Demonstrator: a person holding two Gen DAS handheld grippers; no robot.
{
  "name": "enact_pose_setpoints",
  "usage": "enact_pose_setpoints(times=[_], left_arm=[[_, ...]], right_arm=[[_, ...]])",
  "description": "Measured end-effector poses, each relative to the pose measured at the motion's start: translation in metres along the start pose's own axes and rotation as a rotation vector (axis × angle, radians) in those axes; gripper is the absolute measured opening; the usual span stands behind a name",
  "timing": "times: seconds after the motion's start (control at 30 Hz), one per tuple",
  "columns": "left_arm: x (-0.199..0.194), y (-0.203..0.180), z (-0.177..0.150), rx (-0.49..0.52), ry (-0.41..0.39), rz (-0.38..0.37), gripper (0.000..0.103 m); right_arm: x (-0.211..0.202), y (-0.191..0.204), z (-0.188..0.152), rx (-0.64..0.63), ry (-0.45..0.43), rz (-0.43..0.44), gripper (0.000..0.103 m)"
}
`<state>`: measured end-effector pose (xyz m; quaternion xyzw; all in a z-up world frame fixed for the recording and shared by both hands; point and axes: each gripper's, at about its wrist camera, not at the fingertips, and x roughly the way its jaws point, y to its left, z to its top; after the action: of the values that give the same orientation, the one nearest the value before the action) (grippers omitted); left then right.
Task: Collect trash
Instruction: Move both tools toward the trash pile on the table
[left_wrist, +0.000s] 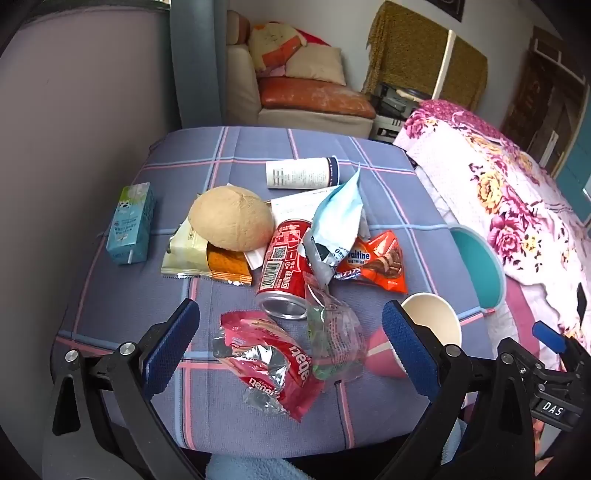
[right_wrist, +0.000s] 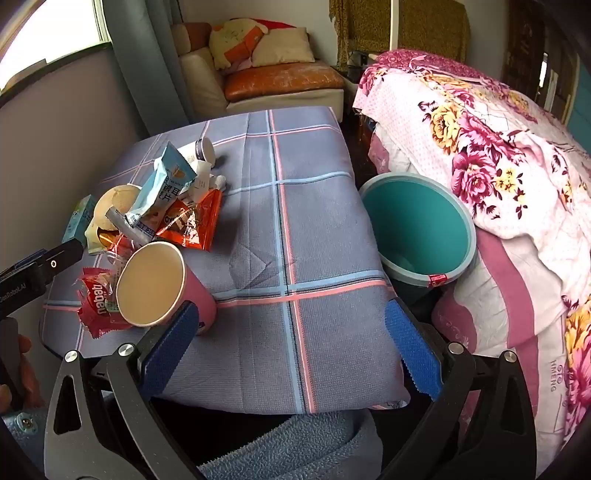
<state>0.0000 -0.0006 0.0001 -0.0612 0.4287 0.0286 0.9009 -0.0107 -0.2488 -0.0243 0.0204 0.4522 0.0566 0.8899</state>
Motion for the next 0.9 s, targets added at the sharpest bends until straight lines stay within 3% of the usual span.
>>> enact_pose_setpoints(times=[0.9], left_arm=[[-0.0004,0.0056,-0.0003,-0.027,0.023,0.005,0.099]], right_arm=[[0.0013,0.0018,0.0010,-0.009,0.017,0.014,0.097]])
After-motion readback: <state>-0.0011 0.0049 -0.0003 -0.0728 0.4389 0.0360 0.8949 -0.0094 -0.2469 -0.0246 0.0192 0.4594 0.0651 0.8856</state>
